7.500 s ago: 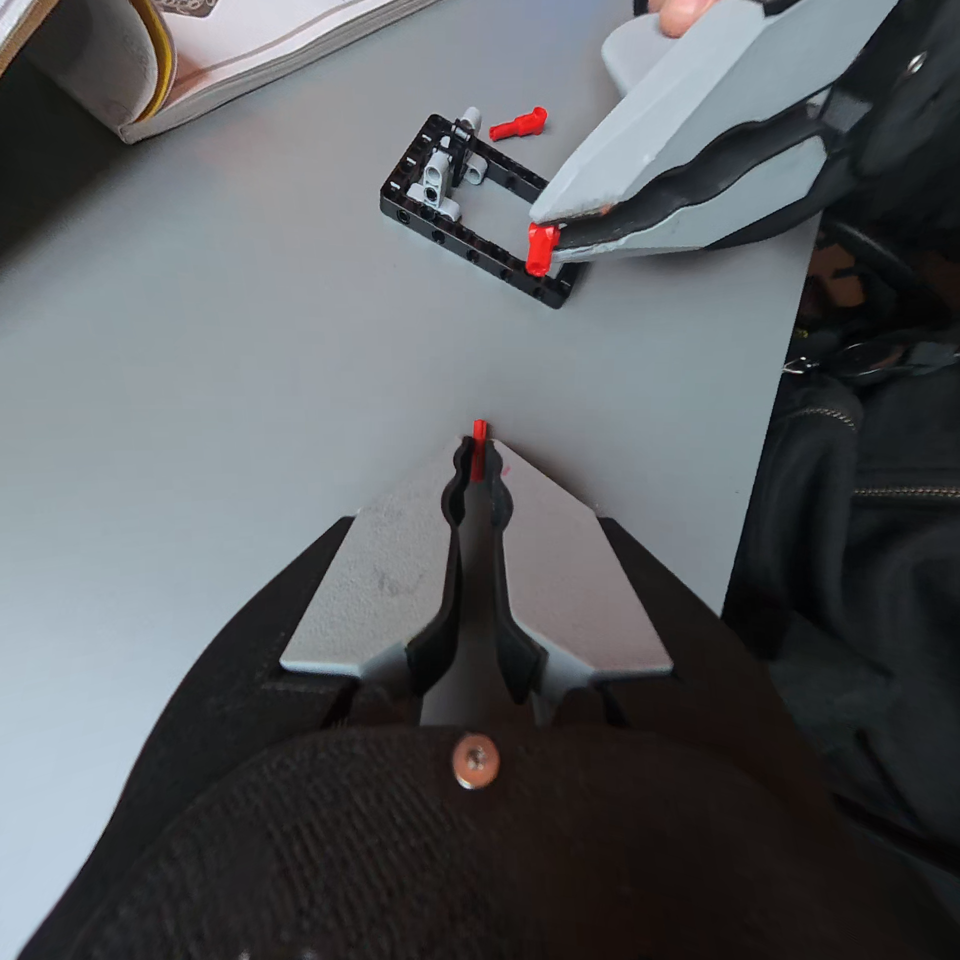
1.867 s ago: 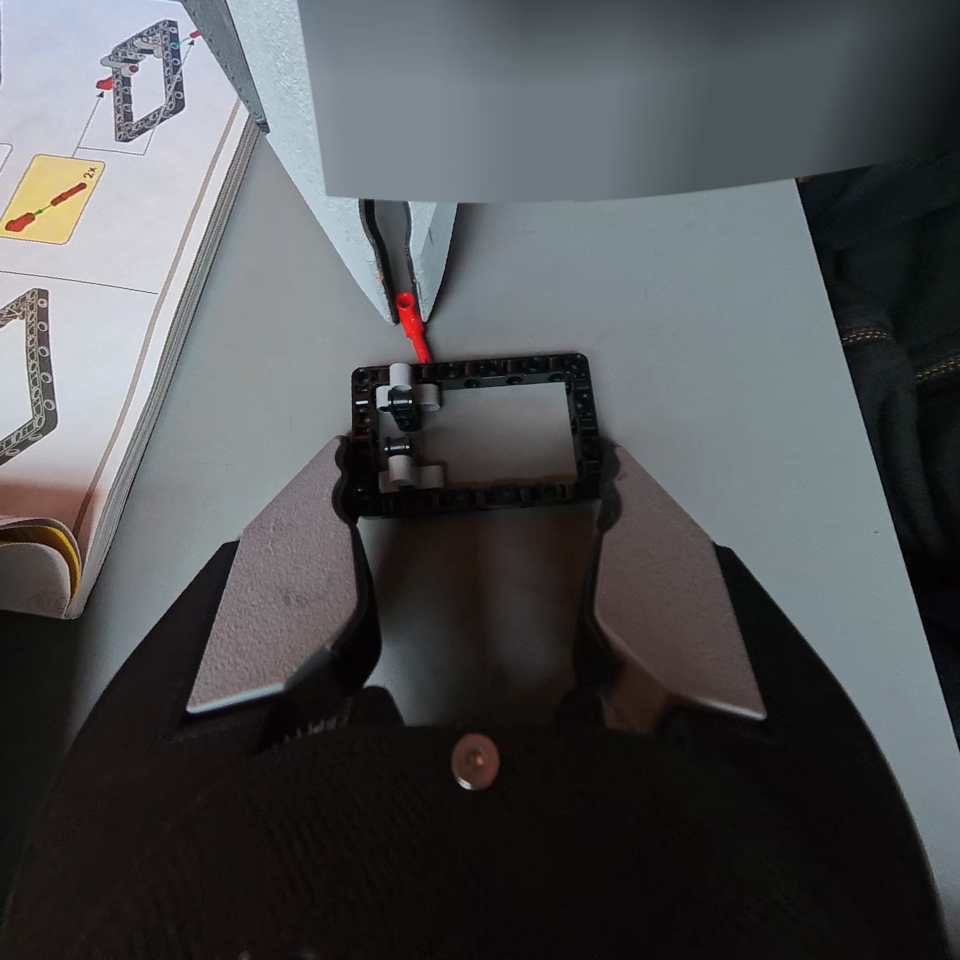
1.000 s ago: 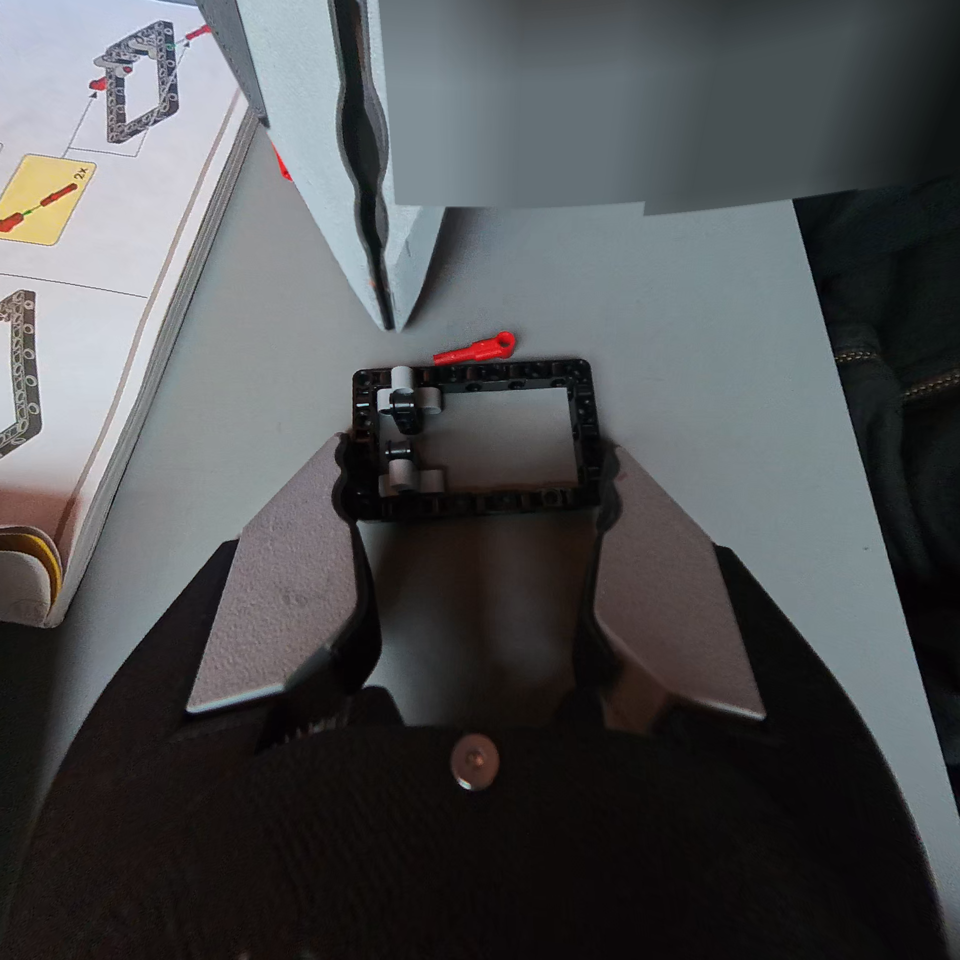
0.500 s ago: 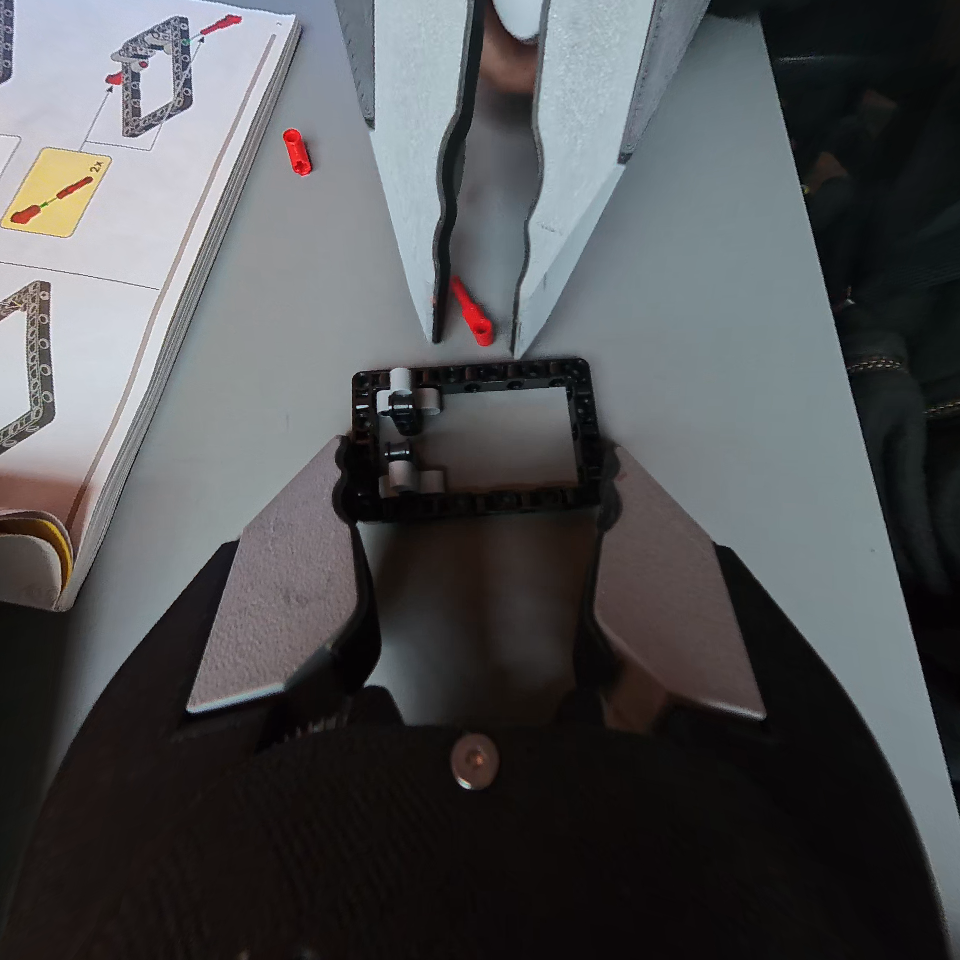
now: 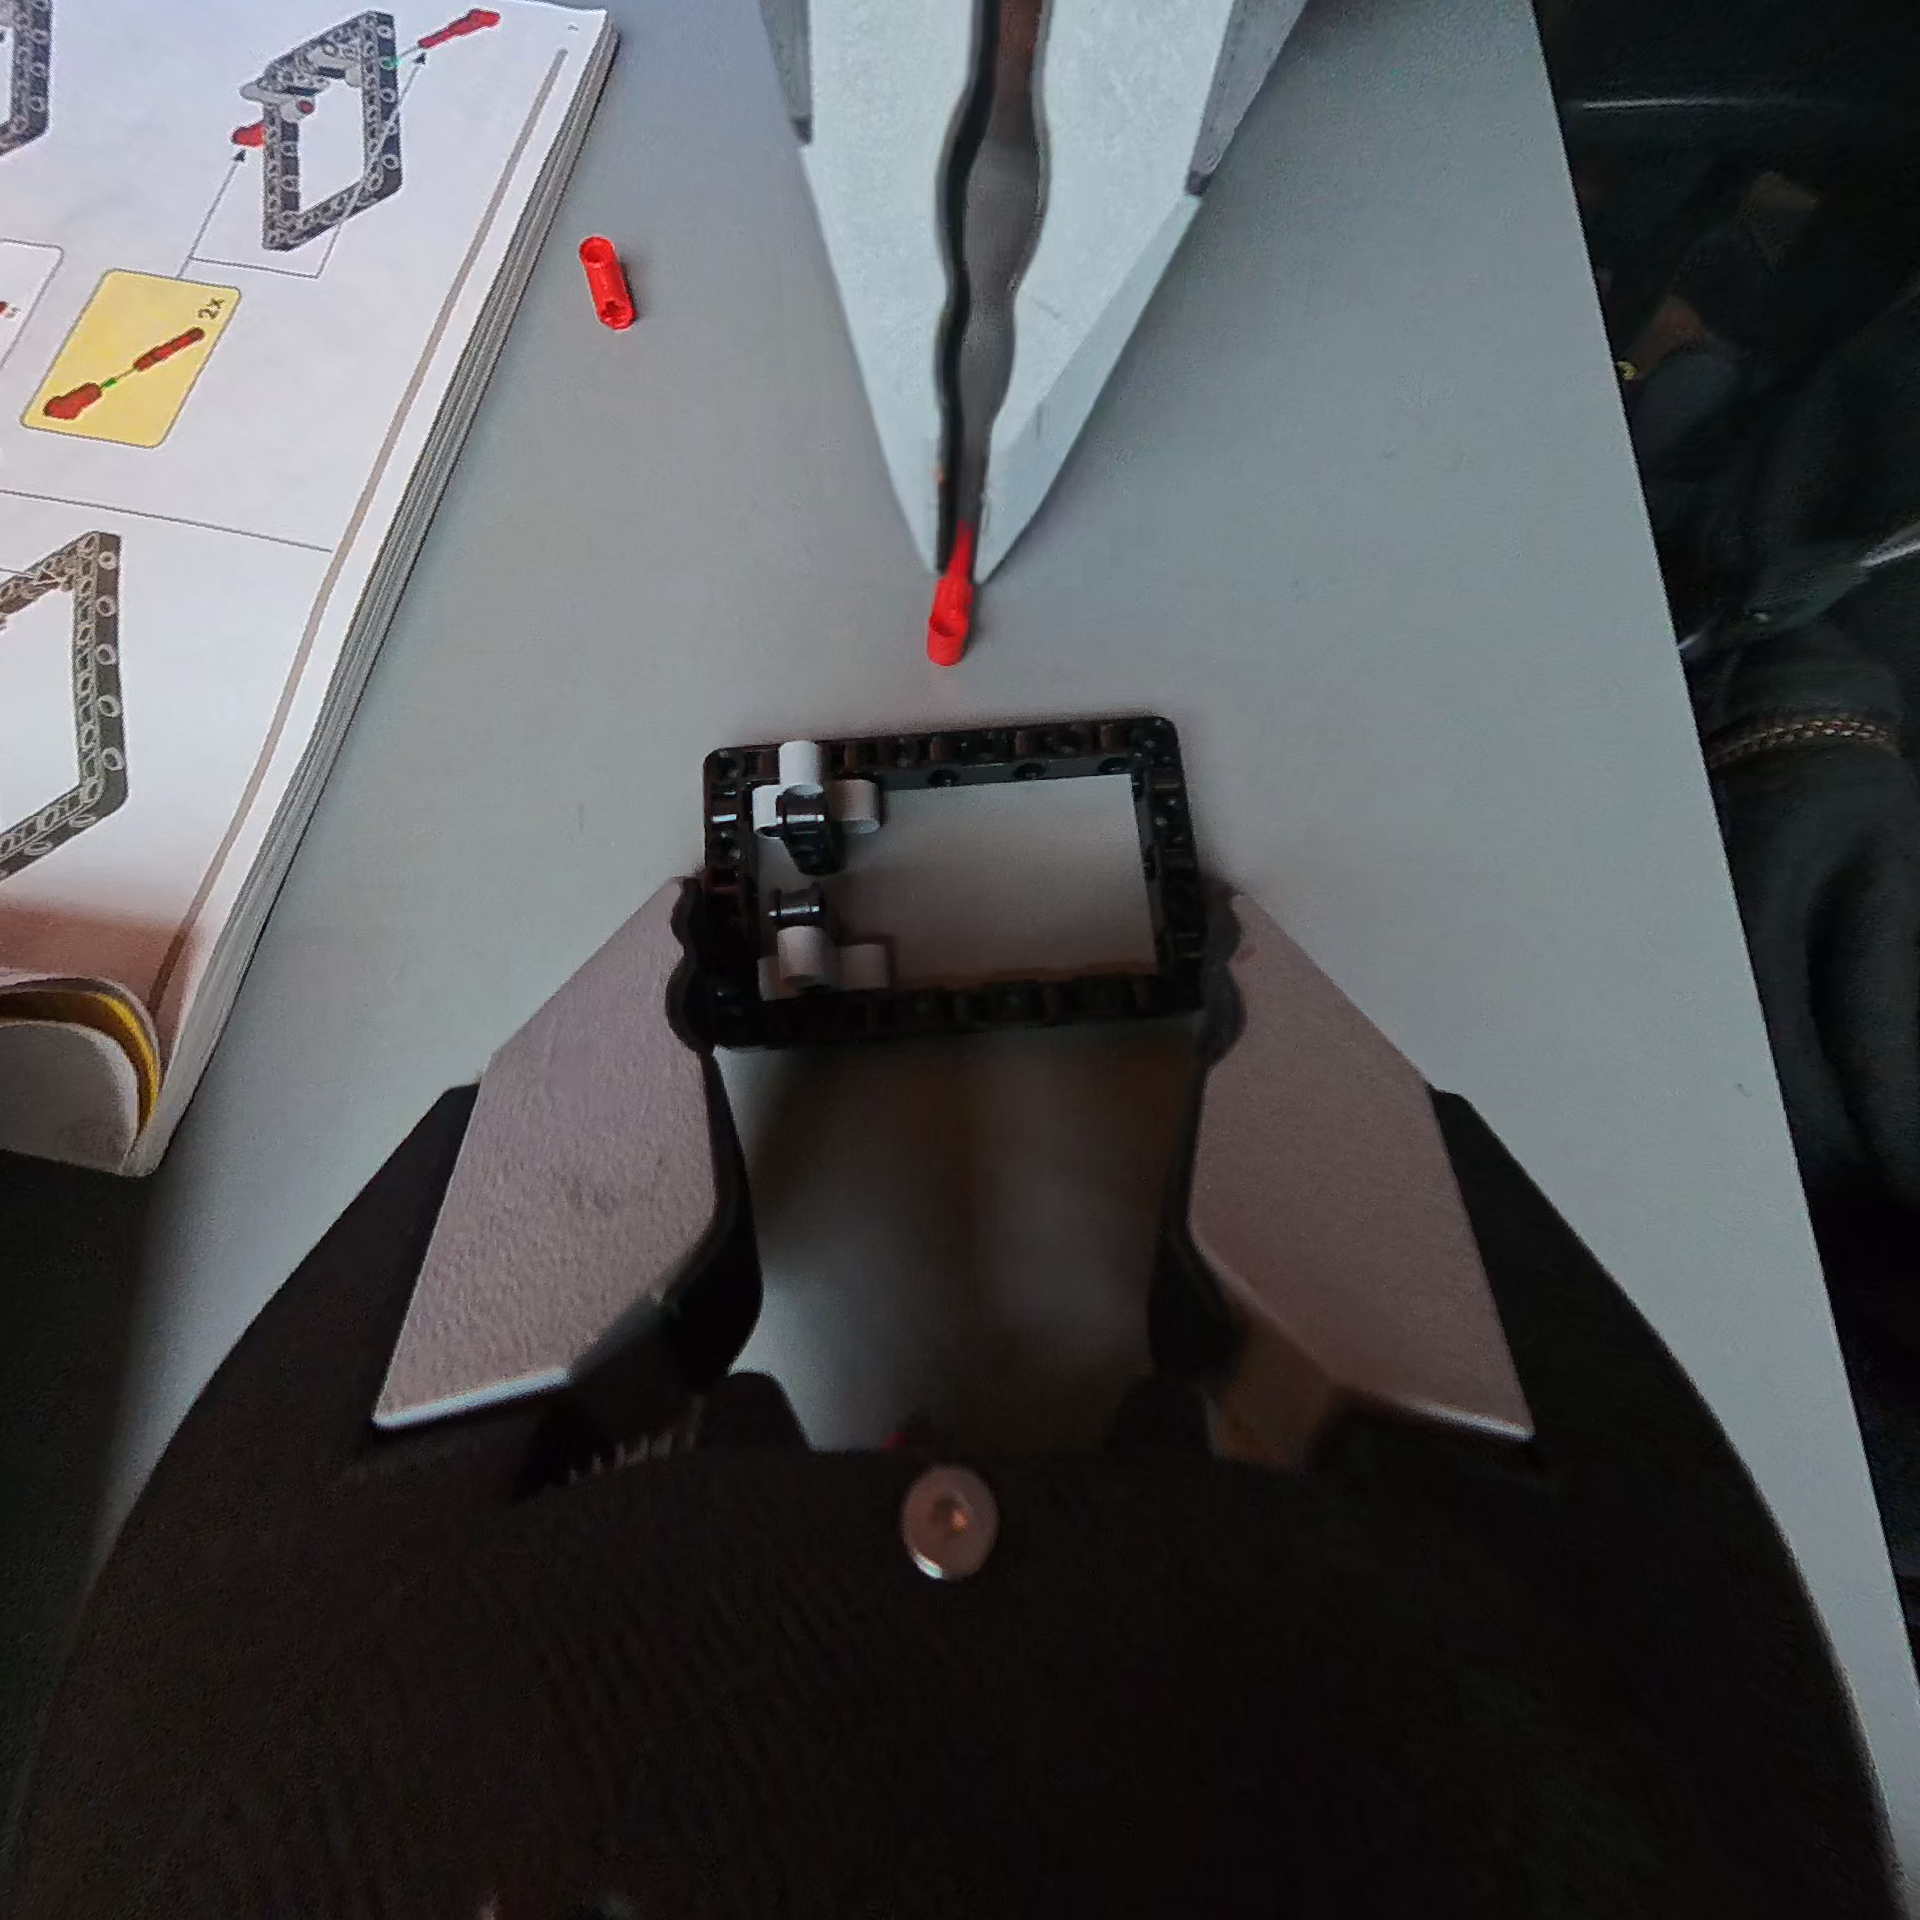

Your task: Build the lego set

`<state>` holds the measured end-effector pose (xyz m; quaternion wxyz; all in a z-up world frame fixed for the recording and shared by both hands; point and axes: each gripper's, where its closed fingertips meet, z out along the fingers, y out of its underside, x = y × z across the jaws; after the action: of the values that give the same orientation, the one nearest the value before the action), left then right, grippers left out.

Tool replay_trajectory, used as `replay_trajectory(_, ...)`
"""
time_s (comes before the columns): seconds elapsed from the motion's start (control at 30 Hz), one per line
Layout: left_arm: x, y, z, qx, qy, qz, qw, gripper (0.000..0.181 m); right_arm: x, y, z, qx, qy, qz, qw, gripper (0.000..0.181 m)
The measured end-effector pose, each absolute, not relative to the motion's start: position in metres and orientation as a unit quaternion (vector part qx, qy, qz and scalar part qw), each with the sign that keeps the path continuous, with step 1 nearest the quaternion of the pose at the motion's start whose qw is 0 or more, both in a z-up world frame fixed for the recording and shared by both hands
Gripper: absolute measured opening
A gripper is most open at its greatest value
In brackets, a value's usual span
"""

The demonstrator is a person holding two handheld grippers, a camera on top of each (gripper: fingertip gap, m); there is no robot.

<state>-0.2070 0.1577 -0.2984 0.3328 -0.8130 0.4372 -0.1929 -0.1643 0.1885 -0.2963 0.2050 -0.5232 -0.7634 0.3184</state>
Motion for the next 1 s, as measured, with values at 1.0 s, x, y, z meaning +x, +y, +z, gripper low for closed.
replay_trajectory(1.0,-0.205,0.157,-0.256,-0.78,0.416,-0.236,0.403,0.058,-0.159,0.192,-0.27,-0.515,-0.711,0.335,0.343,0.001)
